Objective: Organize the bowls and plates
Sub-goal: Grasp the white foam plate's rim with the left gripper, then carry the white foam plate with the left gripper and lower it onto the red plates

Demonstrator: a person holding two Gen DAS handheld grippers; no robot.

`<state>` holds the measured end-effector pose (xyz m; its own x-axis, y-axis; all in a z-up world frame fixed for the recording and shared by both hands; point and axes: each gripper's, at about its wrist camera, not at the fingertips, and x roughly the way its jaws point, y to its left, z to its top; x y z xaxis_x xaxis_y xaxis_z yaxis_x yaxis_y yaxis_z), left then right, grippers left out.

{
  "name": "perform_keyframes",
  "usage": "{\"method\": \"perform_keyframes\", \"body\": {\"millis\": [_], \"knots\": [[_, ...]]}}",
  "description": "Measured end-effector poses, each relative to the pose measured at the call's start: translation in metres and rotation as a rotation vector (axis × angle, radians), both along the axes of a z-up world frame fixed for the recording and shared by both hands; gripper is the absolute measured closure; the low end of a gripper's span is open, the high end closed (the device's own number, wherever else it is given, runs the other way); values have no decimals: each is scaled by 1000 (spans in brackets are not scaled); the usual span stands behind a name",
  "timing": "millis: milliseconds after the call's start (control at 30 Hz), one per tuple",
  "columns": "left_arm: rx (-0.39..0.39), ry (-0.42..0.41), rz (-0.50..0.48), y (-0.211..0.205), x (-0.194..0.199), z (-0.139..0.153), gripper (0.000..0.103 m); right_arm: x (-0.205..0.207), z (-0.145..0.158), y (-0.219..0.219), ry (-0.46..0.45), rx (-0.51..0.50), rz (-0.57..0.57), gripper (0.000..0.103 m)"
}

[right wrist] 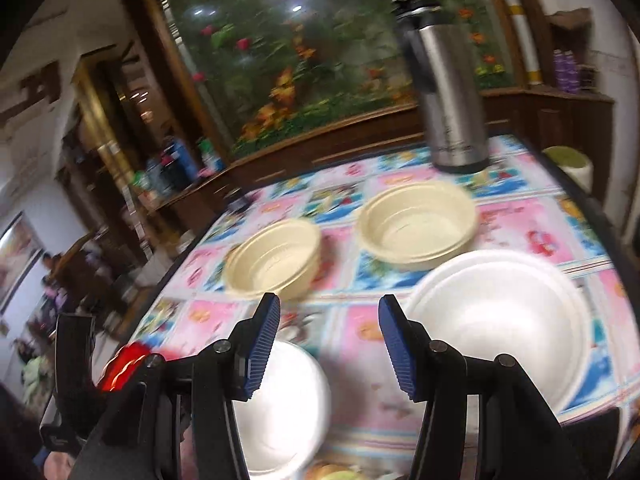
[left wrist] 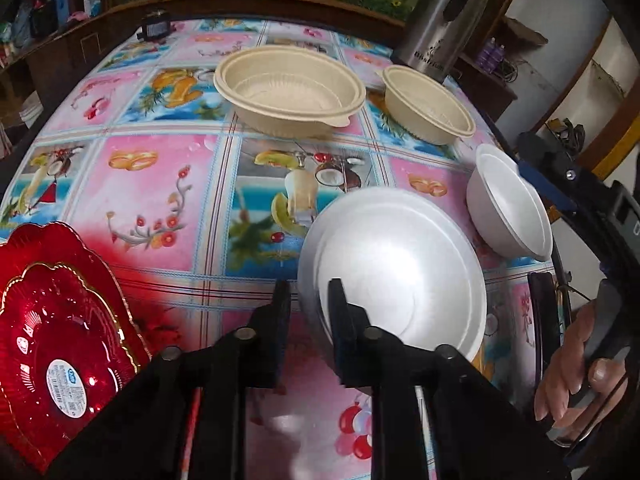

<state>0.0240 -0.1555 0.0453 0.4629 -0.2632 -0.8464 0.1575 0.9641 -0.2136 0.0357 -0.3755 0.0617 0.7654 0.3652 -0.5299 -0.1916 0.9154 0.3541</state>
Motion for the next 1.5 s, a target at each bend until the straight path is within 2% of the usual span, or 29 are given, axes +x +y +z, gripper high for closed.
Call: {"method": "perform_keyframes", "body": {"millis": [33,67,133,233,267,333,367,400,467,633,767,900,1133,1500], "knots": [[6,-6,8,1,-2,0,66,0,-2,3,9,9,24,54],[0,-11,12,2,-4,-1,54,-1,-4,7,18,14,44,61],[-23,-27,7,3,-8,-2,52,-5,-8,11,28,3,63,70],[17,-69,-5,0,-12,-1,52,-23,-19,16,44,-16,52,70],[31,-77,-12,-3,-13,-2,52,-31,-25,18,49,-31,47,75],[40,-81,-18,-6,-13,-4,53,-40,-35,21,73,-62,29,77],[47,-89,-19,-8,-14,-4,54,-43,-41,21,90,-59,24,77],[62,-99,-19,-9,-15,-4,63,-46,-44,20,105,-49,22,76],[94,-114,-18,-12,-15,-5,73,-47,-47,18,123,-48,20,74],[102,-112,-23,-15,-15,-11,73,-41,-55,21,165,-17,76,74],[146,-150,-43,-26,-21,-11,82,-41,-66,29,196,-58,81,92],[197,-199,-54,-34,-28,-7,82,-47,-61,30,164,-63,67,93],[218,-251,-67,-36,-39,5,81,-59,-55,29,137,-48,43,93],[183,-279,-68,-16,-65,17,81,-91,-28,48,88,-95,28,93]]}}
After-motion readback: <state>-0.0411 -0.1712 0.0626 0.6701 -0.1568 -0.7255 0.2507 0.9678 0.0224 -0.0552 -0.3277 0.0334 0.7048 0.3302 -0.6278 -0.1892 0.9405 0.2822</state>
